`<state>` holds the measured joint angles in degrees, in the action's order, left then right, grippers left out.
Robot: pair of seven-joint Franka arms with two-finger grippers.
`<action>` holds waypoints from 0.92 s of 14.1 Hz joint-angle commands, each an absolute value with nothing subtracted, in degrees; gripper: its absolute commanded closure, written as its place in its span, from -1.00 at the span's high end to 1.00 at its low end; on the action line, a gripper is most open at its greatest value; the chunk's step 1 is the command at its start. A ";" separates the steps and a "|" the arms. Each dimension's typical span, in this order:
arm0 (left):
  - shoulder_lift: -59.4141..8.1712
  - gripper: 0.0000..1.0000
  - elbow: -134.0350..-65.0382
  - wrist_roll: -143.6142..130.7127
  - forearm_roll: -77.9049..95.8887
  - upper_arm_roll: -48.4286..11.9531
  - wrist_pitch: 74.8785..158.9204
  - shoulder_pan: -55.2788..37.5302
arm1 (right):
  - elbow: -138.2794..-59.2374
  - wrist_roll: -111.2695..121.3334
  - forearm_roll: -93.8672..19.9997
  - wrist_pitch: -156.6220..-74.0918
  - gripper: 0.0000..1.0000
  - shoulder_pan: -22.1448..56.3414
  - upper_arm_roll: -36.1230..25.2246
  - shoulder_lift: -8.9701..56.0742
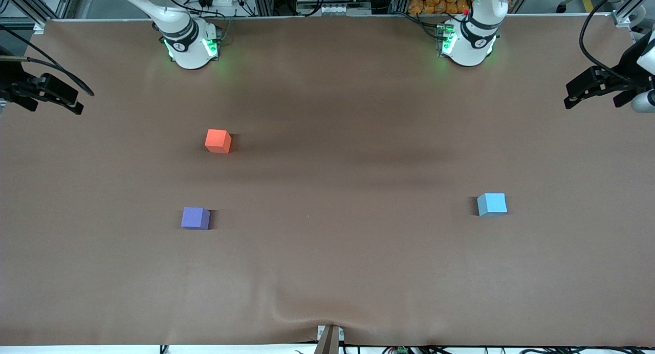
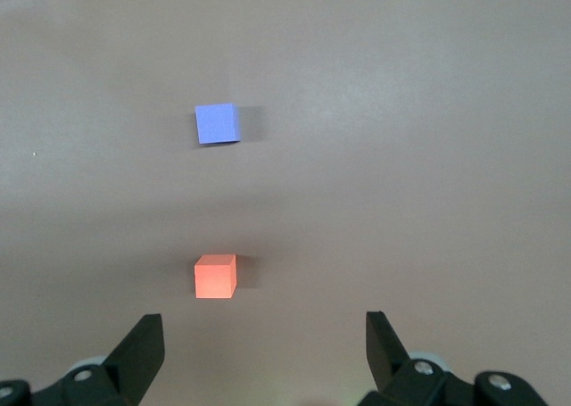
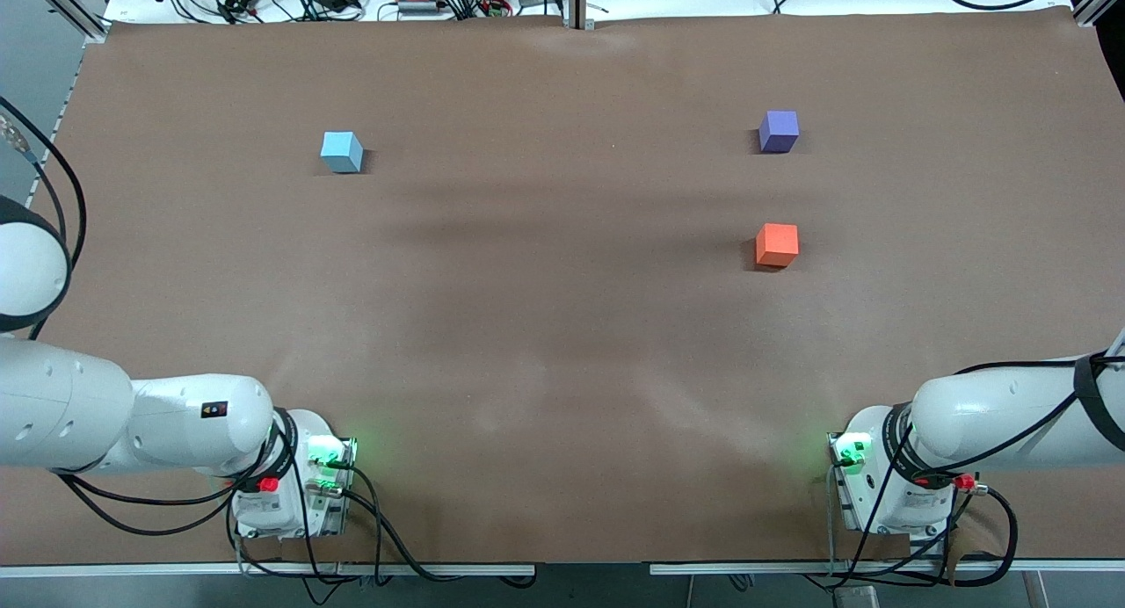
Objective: Place blue block between orange and purple blocks
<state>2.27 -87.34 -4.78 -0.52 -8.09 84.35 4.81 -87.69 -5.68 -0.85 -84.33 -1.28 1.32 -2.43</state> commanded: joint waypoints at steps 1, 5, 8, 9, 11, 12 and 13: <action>2.99 1.00 -87.10 -5.10 -0.97 -7.91 83.41 4.75 | -88.51 -4.83 -1.67 -84.55 1.00 -2.55 1.93 -3.43; 2.64 1.00 -87.01 -5.71 -0.88 -8.00 83.41 4.66 | -88.59 -4.83 -1.67 -84.64 1.00 -2.55 1.93 -3.43; 1.59 1.00 -85.52 -5.45 -1.76 -8.09 83.41 4.48 | -88.51 -4.83 -1.67 -84.64 1.00 -2.64 1.93 -3.43; 1.23 1.00 -85.52 -5.80 -1.67 -8.17 83.41 4.48 | -88.59 -4.83 -1.67 -84.55 1.00 -2.64 1.93 -3.43; 1.32 1.00 -85.78 -5.63 -1.67 -8.09 83.41 4.66 | -88.59 -4.83 -1.67 -84.55 1.00 -2.64 1.93 -3.43; 1.23 1.00 -85.96 -5.36 -1.58 -8.00 83.32 4.75 | -88.59 -4.83 -1.67 -84.55 1.00 -2.64 1.93 -3.43; 1.32 1.00 -86.31 -5.27 -1.50 -8.00 83.32 4.75 | -88.59 -4.83 -1.67 -84.55 1.00 -2.64 1.93 -3.43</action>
<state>1.80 -87.13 -4.90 -0.54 -8.05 84.34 4.81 -87.69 -5.68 -0.85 -84.33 -1.28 1.29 -2.43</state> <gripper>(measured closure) 0.000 0.000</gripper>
